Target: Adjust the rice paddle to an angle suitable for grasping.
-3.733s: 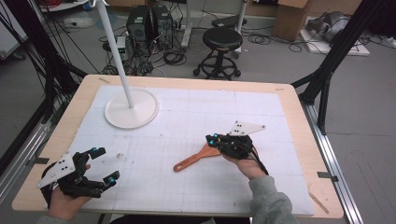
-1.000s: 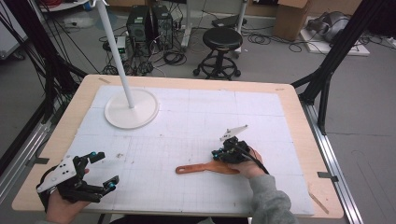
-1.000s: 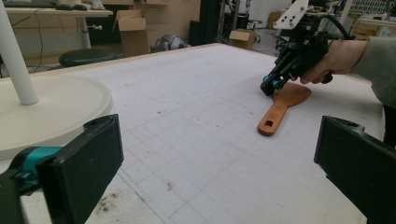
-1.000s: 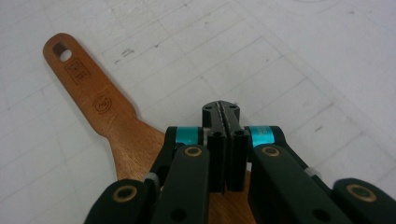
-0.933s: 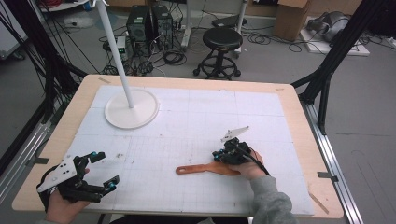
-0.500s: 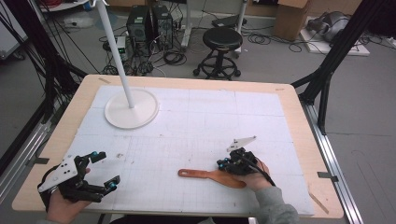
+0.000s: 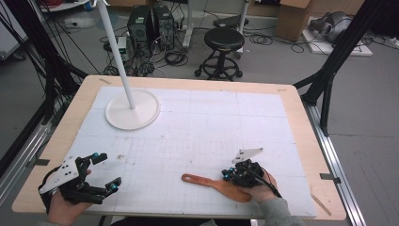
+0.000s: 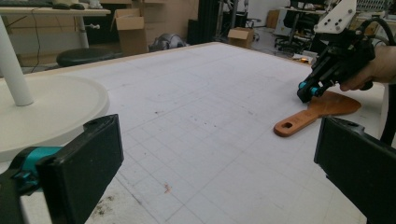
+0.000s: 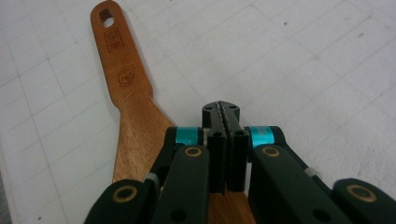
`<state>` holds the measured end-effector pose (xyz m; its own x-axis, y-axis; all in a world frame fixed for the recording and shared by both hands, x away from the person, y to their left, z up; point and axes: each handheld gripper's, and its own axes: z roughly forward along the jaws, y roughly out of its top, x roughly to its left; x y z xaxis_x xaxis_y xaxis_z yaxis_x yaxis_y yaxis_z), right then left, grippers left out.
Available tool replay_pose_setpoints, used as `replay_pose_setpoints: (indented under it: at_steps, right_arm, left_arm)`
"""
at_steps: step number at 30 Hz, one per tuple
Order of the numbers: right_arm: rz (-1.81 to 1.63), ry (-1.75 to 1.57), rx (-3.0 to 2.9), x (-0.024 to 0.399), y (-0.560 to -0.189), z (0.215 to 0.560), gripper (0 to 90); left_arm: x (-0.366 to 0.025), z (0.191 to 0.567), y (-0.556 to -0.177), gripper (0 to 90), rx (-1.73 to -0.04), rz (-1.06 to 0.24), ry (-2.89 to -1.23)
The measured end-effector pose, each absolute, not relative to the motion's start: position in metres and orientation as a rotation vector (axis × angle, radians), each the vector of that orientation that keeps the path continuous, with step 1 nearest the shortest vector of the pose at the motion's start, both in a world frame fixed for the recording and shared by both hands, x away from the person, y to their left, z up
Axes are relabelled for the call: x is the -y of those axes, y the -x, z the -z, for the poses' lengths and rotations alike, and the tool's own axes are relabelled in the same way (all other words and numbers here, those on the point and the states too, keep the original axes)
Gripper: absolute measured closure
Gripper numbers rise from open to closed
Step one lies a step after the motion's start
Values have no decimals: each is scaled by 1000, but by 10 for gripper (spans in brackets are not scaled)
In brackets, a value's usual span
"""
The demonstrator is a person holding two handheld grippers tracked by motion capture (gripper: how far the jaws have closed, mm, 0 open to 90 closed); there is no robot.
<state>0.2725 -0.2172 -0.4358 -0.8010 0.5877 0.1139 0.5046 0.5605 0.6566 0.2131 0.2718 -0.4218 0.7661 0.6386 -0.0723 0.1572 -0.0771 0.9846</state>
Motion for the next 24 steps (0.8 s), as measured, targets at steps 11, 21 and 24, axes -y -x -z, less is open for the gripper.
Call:
replay_pose_setpoints:
  at_steps: [11, 21, 24]
  right_arm:
    - [-1244, -582, -2739, 184, -257, 429, 888]
    - [-1168, -403, -2825, 153, -246, 435, 887]
    - [-1131, -385, -2834, 150, -246, 437, 887]
  left_arm:
    - [-271, 422, -213, 17, -645, -449, -1638]
    - [-271, 423, -214, 18, -648, -447, -1647]
    - [-270, 423, -214, 17, -647, -449, -1647]
